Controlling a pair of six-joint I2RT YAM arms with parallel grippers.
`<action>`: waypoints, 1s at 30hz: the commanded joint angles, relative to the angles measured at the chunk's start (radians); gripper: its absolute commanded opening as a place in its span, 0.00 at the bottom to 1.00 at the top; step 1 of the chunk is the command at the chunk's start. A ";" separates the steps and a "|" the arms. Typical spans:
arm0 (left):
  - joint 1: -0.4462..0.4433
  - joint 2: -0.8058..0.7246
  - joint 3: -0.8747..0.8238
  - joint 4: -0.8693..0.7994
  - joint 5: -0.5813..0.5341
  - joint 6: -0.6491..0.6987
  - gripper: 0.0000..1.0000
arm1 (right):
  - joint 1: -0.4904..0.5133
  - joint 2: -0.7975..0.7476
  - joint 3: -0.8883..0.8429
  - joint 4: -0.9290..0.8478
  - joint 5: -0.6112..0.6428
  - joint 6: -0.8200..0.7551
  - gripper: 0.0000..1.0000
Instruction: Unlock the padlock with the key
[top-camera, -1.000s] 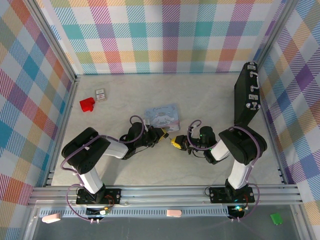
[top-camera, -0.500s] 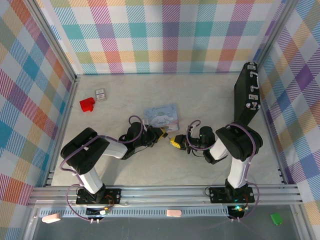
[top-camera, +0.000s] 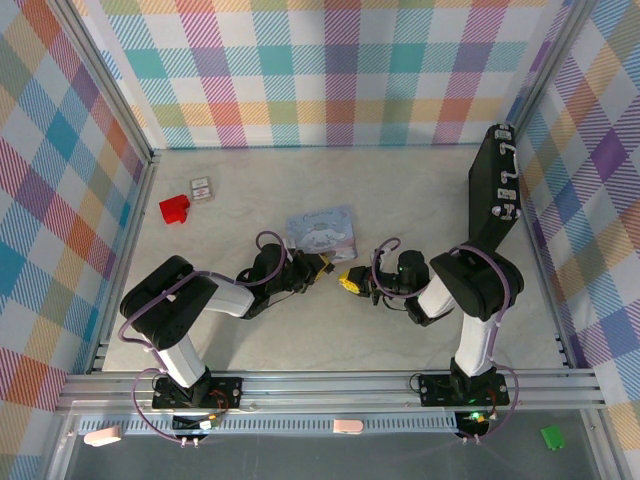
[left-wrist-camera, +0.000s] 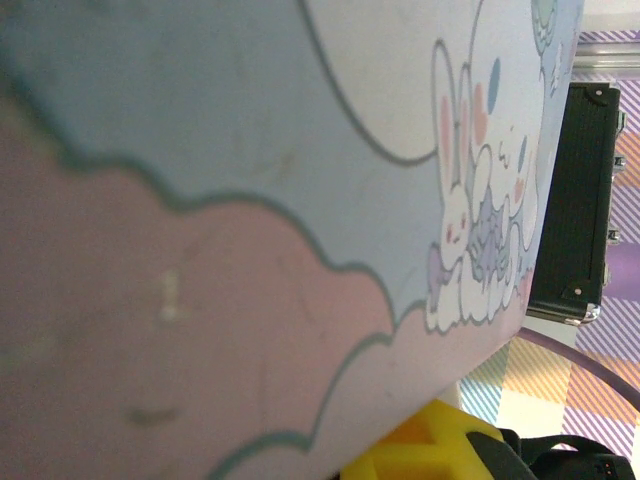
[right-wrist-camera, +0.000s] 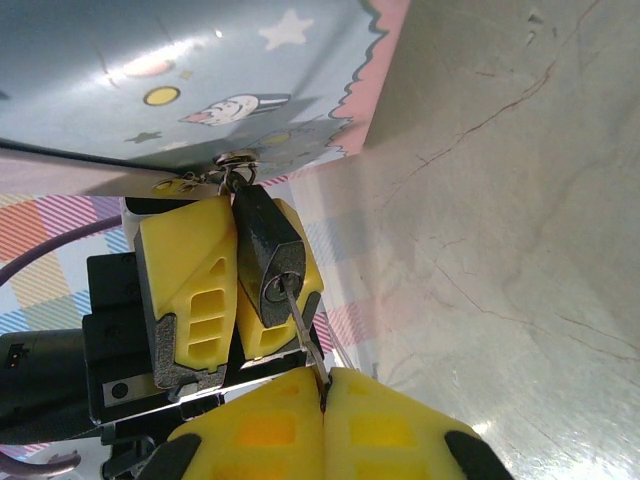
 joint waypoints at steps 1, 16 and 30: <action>-0.014 -0.027 -0.008 -0.009 0.045 -0.040 0.00 | -0.010 0.010 0.028 0.046 0.022 0.005 0.00; -0.043 -0.024 0.014 -0.003 0.043 -0.056 0.00 | 0.005 0.020 0.060 0.051 0.017 0.024 0.00; -0.062 -0.096 0.048 -0.091 0.040 -0.035 0.00 | 0.011 0.069 0.075 0.089 0.022 0.046 0.00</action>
